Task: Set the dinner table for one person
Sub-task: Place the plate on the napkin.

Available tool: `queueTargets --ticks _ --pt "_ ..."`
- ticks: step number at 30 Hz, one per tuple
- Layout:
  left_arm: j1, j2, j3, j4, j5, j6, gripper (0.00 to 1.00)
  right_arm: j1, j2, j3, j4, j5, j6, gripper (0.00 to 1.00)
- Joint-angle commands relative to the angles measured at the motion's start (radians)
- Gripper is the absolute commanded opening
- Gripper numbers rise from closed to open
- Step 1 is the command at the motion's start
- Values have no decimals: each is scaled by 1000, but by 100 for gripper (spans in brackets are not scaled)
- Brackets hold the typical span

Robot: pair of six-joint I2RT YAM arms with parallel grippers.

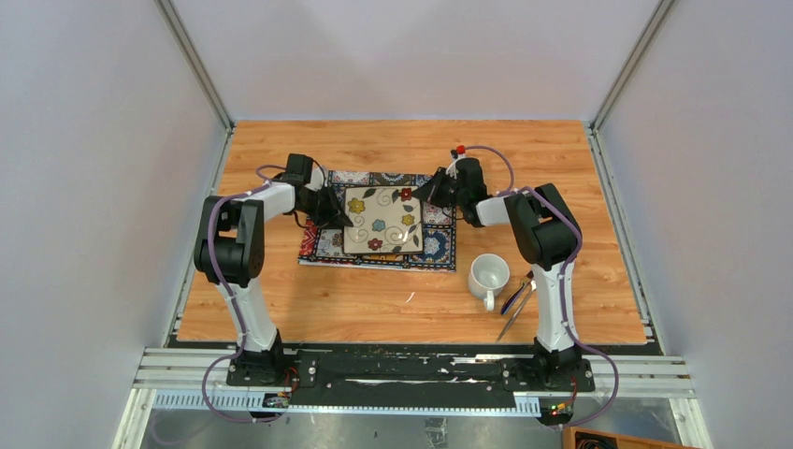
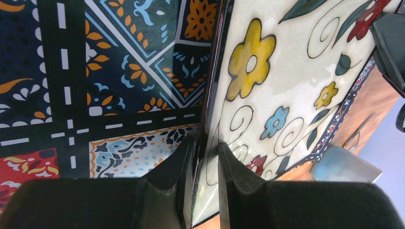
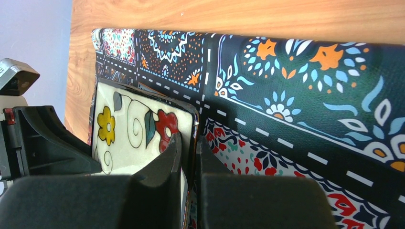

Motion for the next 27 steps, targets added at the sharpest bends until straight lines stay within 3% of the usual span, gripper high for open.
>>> queueTargets --ticks 1,12,22,27 --pt "10 39 40 104 -113 -17 12 48 29 2 -26 -26 -105 0" --pt "10 55 49 96 -116 -15 37 48 36 -2 -26 -13 -102 4" --pt "10 52 50 79 -134 -4 41 45 27 -12 -33 2 -110 22" --pt "15 61 54 62 -150 3 43 36 21 -16 -37 6 -115 22"
